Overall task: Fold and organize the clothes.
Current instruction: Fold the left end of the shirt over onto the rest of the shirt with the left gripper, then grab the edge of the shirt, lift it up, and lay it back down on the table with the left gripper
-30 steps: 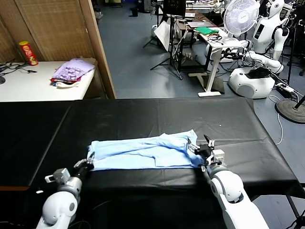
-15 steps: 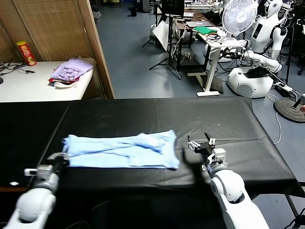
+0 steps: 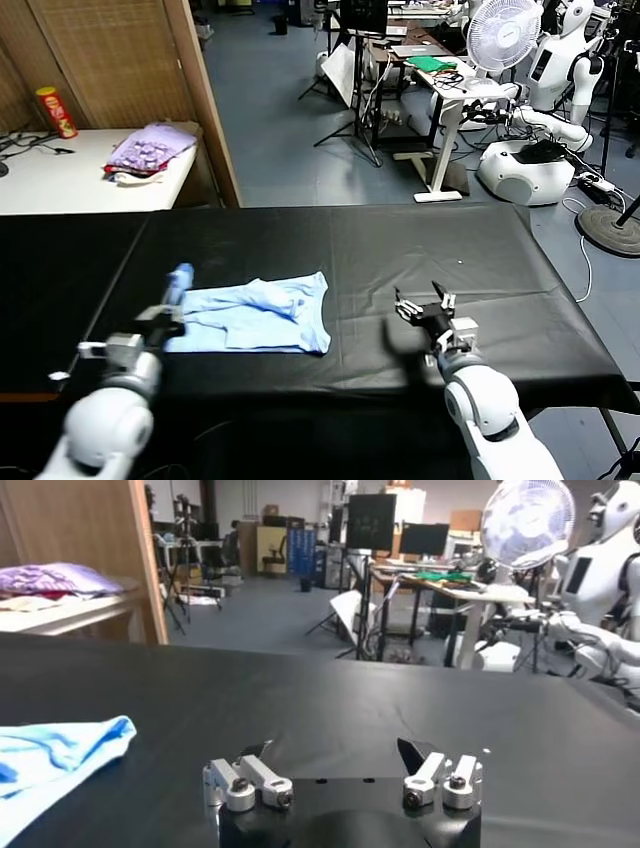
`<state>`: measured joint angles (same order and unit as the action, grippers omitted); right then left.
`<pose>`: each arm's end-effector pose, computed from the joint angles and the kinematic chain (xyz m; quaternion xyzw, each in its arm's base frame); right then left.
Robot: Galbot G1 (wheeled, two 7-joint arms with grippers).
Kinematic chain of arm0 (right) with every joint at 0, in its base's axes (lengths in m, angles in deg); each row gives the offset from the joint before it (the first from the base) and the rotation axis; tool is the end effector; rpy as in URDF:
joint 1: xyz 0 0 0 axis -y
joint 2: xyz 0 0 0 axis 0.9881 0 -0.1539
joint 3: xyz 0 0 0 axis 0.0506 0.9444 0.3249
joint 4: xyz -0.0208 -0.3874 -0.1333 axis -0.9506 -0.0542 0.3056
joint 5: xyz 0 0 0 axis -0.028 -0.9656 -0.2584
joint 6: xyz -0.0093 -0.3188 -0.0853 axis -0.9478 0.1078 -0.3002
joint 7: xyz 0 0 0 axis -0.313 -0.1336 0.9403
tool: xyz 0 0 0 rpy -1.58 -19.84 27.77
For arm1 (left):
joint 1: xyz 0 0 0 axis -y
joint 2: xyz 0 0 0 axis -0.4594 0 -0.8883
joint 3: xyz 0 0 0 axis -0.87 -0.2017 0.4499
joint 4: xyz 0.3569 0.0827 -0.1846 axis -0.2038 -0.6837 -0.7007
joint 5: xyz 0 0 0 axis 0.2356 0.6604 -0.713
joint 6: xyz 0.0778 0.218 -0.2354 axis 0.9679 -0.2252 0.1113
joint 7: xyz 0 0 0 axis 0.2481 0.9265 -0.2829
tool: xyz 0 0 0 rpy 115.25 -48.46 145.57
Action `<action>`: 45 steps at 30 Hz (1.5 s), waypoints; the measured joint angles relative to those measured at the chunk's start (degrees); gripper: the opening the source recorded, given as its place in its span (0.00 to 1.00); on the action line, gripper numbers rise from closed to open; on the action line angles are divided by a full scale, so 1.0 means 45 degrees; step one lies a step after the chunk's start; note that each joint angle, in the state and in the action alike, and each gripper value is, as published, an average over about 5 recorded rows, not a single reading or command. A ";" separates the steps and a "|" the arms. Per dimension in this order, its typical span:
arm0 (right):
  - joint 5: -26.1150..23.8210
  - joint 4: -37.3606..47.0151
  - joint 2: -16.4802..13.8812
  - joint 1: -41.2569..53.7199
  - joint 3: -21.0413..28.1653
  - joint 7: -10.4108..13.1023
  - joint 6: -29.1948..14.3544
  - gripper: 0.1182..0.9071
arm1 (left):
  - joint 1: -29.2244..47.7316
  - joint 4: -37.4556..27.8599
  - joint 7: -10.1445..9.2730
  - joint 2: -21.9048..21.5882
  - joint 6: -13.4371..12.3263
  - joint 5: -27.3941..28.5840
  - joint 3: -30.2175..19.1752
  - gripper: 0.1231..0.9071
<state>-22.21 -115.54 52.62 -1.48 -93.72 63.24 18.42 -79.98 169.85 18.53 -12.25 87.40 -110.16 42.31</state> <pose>0.2499 -0.0611 -0.3356 0.0462 -0.9888 0.0425 0.1352 0.2021 0.0817 -0.3000 -0.0275 -0.9883 0.0059 0.1500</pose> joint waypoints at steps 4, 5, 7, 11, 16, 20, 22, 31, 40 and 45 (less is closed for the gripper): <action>-0.0103 -0.0014 0.0012 -0.0072 -0.0028 0.0012 0.0016 0.86 | 0.0656 -0.0119 -0.0189 0.1253 0.0044 -0.0310 -0.1163 0.04; -0.0127 0.0001 0.0032 -0.0068 -0.0006 0.0013 0.0017 0.86 | 0.0785 -0.0181 -0.0213 0.1536 0.0043 -0.0357 -0.1369 0.04; -0.0163 0.0054 0.0084 -0.0040 0.0058 0.0014 0.0019 0.86 | 0.1017 -0.0313 -0.0240 0.2045 0.0032 -0.0409 -0.1715 0.04; -0.0205 0.0200 0.0154 0.0053 0.0190 0.0015 0.0020 0.86 | 0.1423 -0.0585 -0.0275 0.2847 -0.0015 -0.0422 -0.2185 0.04; -0.0212 0.0306 0.0177 0.0111 0.0266 -0.0009 0.0020 0.86 | 0.1625 -0.0997 -0.0199 0.3514 -0.0252 0.0053 -0.2496 0.04; -0.0218 0.0398 0.0153 0.0134 0.0352 -0.0114 0.0003 0.86 | 0.1662 -0.1366 0.0034 0.3910 -0.0528 0.0444 -0.2657 0.07; -0.0211 0.0434 0.0119 0.0168 0.0422 -0.0192 -0.0032 0.86 | 0.1725 -0.1552 0.0263 0.4082 -0.0766 0.0508 -0.2721 0.16; 0.0267 0.0740 -0.0139 0.0654 0.1135 -0.0773 -0.0232 0.86 | 0.1590 -0.1767 0.0996 0.4335 -0.1484 0.0515 -0.2579 0.76; 0.0076 0.1635 0.0265 0.2166 0.3215 -0.1090 -0.0324 0.86 | 0.0725 -0.1753 0.1193 0.2547 -0.1938 0.0278 -0.0700 0.86; -0.0363 0.1985 0.0551 0.2437 0.4000 -0.0905 -0.0273 0.86 | 0.0676 -0.2329 0.1272 0.2020 -0.2070 -0.0344 0.0465 0.86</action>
<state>-23.84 -106.61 55.10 9.49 -75.72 59.17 17.19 -76.94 159.37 24.25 -3.16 78.08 -111.71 44.40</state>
